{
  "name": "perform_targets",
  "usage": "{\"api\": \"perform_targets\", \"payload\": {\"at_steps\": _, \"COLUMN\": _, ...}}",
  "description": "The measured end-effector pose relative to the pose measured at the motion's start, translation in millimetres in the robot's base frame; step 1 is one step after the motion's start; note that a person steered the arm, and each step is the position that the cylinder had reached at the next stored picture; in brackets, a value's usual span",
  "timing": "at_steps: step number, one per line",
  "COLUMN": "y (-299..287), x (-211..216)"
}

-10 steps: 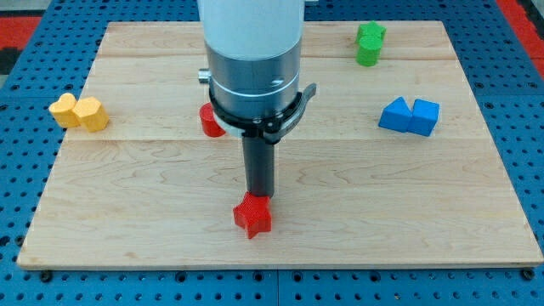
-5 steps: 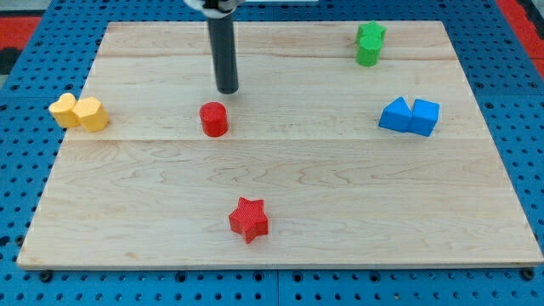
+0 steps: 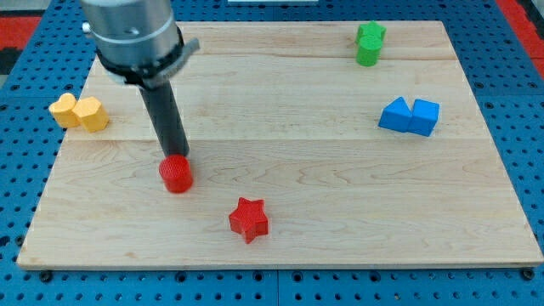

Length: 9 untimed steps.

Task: Move the red circle closer to the red star

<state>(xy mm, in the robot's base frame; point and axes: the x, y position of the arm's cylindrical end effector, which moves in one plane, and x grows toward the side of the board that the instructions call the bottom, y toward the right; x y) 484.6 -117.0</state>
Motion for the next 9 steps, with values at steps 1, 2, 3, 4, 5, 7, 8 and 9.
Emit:
{"api": "perform_targets", "payload": {"at_steps": 1, "y": 4, "x": 15}}
{"api": "perform_targets", "payload": {"at_steps": 2, "y": -40, "x": -7}}
{"api": "perform_targets", "payload": {"at_steps": 3, "y": -59, "x": 5}}
{"api": "perform_targets", "payload": {"at_steps": 4, "y": -36, "x": 43}}
{"api": "perform_targets", "payload": {"at_steps": 5, "y": 3, "x": 68}}
{"api": "perform_targets", "payload": {"at_steps": 7, "y": -5, "x": 56}}
{"api": "perform_targets", "payload": {"at_steps": 8, "y": -21, "x": 28}}
{"api": "perform_targets", "payload": {"at_steps": 9, "y": 14, "x": 43}}
